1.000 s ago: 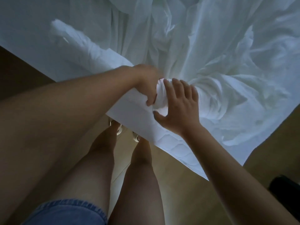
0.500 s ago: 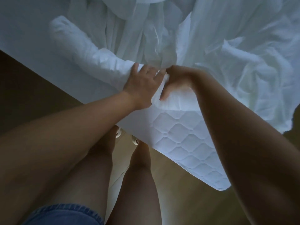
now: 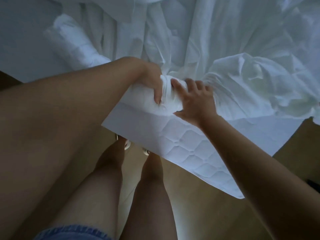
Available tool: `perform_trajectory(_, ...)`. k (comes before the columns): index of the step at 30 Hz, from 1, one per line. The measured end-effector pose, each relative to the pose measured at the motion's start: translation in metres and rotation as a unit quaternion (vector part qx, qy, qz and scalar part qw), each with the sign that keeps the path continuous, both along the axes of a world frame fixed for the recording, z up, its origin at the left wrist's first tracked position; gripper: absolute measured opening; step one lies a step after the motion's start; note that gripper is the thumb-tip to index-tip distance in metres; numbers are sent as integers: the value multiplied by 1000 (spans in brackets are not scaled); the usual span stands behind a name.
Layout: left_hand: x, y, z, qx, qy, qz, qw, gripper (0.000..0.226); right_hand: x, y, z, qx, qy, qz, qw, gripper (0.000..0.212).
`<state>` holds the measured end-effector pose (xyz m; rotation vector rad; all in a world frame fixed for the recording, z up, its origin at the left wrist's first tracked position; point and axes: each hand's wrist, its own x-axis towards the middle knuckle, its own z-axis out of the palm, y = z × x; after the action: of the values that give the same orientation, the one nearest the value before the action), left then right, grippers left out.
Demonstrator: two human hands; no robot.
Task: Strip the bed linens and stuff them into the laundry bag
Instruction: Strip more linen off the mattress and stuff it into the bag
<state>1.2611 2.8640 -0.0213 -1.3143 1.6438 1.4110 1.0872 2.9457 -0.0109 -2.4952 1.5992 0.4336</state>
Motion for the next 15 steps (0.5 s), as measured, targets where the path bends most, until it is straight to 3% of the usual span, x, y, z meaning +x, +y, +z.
perform_trajectory(3,-6,12,11,-169,-6,-23,985,80,3,-29,3,166,-8,-48,985,92)
perform_trajectory(6,-18,55,21,-313,-24,-138,939,105,1,-45,9,210,-33,-77,974,85)
perform_trajectory(8,-23,75,17,-339,-47,-170,924,112,2,-51,13,241,-61,-107,963,73)
perform_trajectory(11,-23,70,8,-377,-1,-166,911,93,-2,-51,15,323,-72,-158,930,52)
perform_trajectory(15,-25,50,14,-263,49,-216,939,87,-9,-43,12,475,-110,-274,829,54)
